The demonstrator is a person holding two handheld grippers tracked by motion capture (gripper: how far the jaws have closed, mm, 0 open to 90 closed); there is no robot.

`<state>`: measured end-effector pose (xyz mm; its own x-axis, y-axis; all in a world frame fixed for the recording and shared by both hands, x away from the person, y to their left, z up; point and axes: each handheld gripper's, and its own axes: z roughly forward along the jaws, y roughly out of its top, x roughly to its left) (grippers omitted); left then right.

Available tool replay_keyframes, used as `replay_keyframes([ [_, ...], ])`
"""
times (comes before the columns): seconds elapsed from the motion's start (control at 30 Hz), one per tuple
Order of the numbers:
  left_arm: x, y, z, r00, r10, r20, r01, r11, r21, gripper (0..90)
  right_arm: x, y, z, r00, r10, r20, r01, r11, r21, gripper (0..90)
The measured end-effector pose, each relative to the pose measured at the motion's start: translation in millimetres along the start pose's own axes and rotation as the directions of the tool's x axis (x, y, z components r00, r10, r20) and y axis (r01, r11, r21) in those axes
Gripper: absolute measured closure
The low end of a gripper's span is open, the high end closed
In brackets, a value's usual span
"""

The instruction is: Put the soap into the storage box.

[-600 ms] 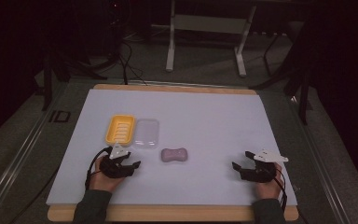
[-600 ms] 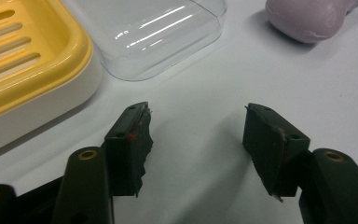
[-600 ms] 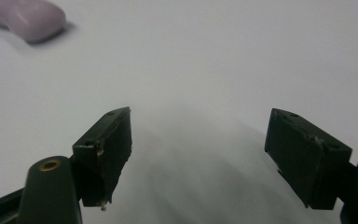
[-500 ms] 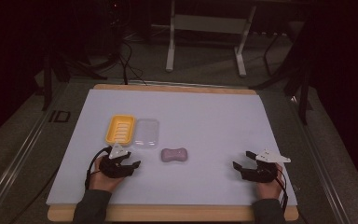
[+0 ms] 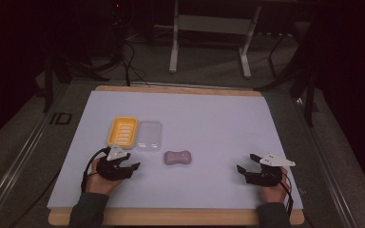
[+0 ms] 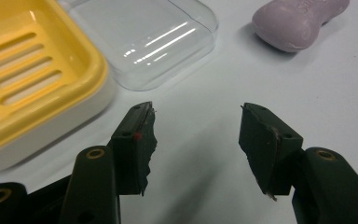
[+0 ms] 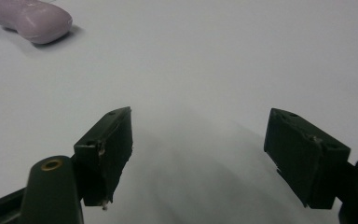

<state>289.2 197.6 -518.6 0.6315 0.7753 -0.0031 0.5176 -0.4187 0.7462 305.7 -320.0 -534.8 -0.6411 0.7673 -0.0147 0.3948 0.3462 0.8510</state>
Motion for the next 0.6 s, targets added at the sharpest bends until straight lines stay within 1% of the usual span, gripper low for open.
replay_keyframes([
  [0.13, 1.6, 0.6, -5.2, 1.0, -0.004, 0.007, 0.004, 1.0, -0.006, 45.3, 1.2, 0.0, 0.2, 0.9999, -0.015, 0.004, 0.015, 1.0, 0.0, 23.1],
  [0.23, 2.9, 1.6, -9.1, 0.9999, 0.002, 0.011, -0.002, 1.0, -0.006, 45.2, 1.5, -0.1, -0.2, 0.9998, -0.017, 0.002, 0.017, 1.0, -0.002, 23.1],
  [0.3, 4.4, 3.1, -11.6, 0.9999, -0.004, 0.016, 0.004, 0.9999, -0.012, 45.2, 1.3, -0.1, -0.4, 0.9999, -0.015, 0.002, 0.015, 1.0, -0.003, 23.1],
  [0.4, 6.1, 5.2, -13.4, 0.9997, 0.004, 0.026, -0.004, 0.9999, -0.013, 45.3, 1.5, -0.1, -0.3, 0.9998, -0.019, 0.001, 0.019, 1.0, -0.004, 23.1],
  [0.43, 7.6, 7.1, -15.0, 0.9996, 0.016, 0.024, -0.015, 0.9999, -0.004, 45.2, 1.6, -0.2, -0.3, 0.9998, -0.019, 0.002, 0.019, 1.0, -0.005, 23.1],
  [0.6, 9.7, 10.4, -17.3, 0.999, 0.032, 0.03, -0.032, 0.9994, 0.009, 45.2, 1.7, -0.2, -0.3, 0.9998, -0.022, -0.002, 0.022, 1.0, -0.005, 23.1],
])
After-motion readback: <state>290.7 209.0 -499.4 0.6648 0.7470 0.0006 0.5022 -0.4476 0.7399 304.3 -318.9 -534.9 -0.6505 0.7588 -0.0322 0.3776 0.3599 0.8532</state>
